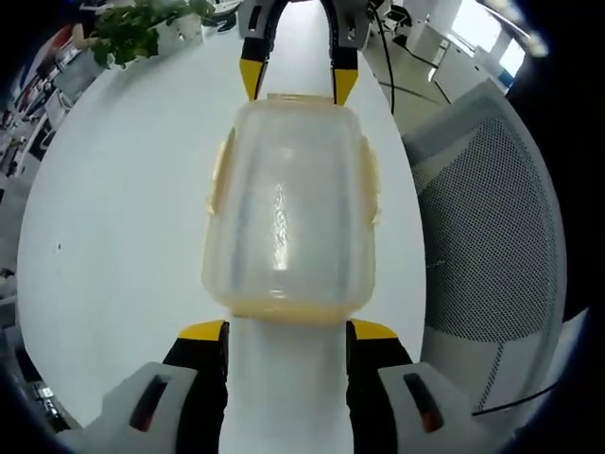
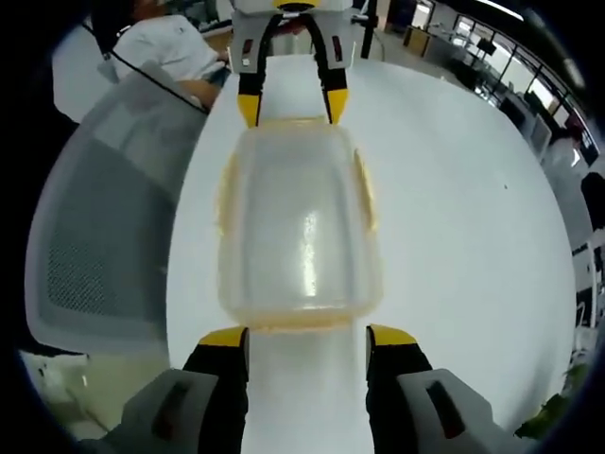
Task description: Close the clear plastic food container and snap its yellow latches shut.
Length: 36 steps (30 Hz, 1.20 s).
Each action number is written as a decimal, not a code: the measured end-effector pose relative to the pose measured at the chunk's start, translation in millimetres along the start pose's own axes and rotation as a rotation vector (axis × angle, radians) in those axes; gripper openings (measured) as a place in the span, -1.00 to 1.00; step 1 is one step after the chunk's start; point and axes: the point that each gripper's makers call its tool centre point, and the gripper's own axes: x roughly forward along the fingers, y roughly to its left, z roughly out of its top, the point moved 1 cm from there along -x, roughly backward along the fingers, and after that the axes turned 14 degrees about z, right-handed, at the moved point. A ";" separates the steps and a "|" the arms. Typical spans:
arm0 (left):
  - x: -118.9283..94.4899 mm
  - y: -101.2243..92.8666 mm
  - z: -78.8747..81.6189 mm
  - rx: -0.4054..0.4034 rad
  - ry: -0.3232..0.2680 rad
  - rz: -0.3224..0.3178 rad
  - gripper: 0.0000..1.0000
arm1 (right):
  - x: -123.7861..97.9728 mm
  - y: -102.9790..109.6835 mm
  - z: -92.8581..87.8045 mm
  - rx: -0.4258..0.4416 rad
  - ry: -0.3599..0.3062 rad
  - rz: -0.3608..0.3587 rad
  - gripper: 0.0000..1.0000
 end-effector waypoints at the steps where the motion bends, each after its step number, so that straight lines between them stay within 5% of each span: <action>1: -1.1 -0.9 0.7 -0.020 -0.010 -0.006 0.03 | -0.4 2.6 -1.8 0.020 -0.006 0.006 -0.03; 8: -13.7 -0.8 -5.2 -0.122 -0.021 -0.014 0.02 | -14.5 5.4 4.2 0.200 -0.153 0.012 -0.05; 15: -18.7 -3.6 -3.1 -0.272 -0.037 -0.033 0.01 | -22.2 4.6 2.8 0.337 -0.213 0.004 -0.11; 19: -19.6 -0.8 1.7 -0.453 -0.054 -0.054 -0.03 | -22.9 7.0 5.8 0.400 -0.247 0.013 -0.14; 27: -22.5 3.5 2.5 -0.634 -0.067 -0.079 -0.06 | -27.4 2.3 9.2 0.553 -0.341 0.011 -0.15; 32: -23.8 2.0 4.6 -0.857 -0.072 -0.136 -0.12 | -33.3 -10.6 7.3 0.591 -0.380 -0.048 -0.20; 36: -22.8 5.5 1.3 -0.957 -0.073 -0.131 -0.14 | -33.2 -15.2 8.9 0.675 -0.427 -0.029 -0.21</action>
